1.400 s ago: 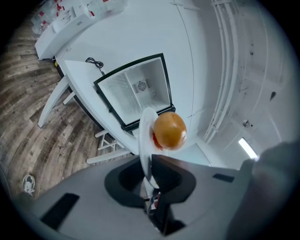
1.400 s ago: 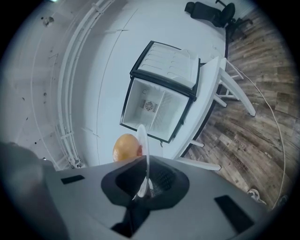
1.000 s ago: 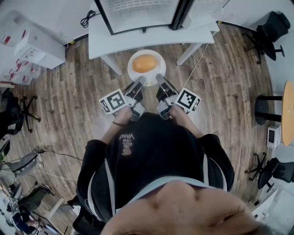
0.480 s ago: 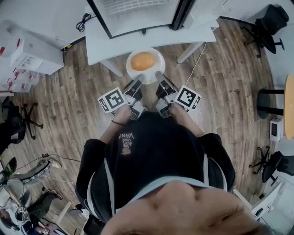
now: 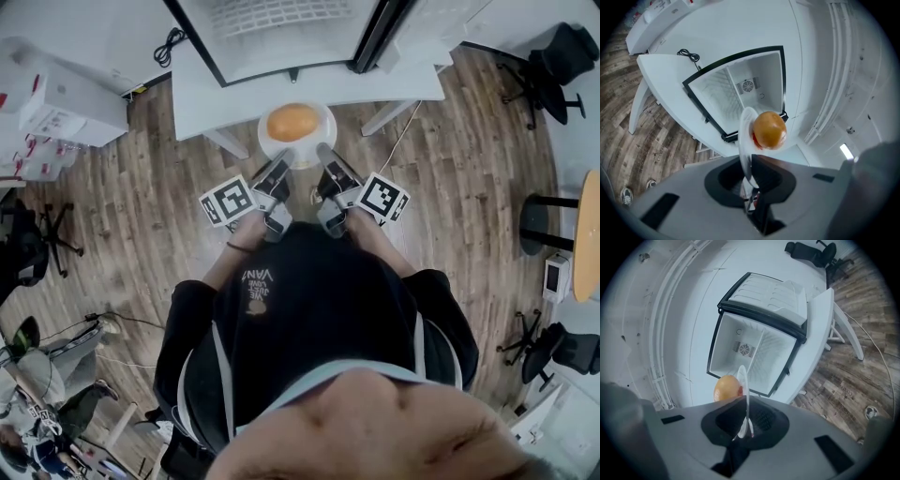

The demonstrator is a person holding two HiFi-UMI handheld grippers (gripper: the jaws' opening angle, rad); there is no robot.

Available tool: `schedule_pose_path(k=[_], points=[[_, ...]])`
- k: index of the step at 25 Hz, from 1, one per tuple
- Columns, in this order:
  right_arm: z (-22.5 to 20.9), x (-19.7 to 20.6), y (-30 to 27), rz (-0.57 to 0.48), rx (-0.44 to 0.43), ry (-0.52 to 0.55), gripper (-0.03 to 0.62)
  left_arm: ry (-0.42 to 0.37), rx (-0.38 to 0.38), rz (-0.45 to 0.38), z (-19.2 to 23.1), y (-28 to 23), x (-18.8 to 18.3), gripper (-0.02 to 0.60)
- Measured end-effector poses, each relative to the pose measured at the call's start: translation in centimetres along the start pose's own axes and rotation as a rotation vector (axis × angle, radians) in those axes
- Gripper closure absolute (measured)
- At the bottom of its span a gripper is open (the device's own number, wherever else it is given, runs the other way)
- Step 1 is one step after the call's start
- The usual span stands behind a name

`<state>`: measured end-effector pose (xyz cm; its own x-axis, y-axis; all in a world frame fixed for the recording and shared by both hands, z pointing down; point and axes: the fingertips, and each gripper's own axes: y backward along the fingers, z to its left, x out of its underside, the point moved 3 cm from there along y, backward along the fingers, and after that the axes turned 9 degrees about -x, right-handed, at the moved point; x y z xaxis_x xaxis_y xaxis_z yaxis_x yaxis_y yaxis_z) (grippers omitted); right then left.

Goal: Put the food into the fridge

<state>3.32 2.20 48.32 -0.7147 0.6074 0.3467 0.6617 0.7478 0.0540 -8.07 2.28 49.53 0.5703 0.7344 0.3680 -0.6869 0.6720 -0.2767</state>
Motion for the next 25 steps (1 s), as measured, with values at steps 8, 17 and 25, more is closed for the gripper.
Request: schedule_pose_path(k=[8, 17, 25], points=[[-1.3, -3.3, -2.0, 0.031, -0.004, -0.01, 0.574, 0.015, -0.02, -0.035, -0.4, -3.2, -1.9, 0.542], [-2.4, -6.8, -4.3, 0.081, -0.033, -0.005, 0.574, 0.027, -0.033, -0.085, -0.9, -6.4, -3.8, 0.541], [-3.7, -9.1, -5.3, 0.14, -0.063, -0.006, 0.574, 0.037, -0.053, -0.139, -1.0, -8.5, -4.3, 0.543]])
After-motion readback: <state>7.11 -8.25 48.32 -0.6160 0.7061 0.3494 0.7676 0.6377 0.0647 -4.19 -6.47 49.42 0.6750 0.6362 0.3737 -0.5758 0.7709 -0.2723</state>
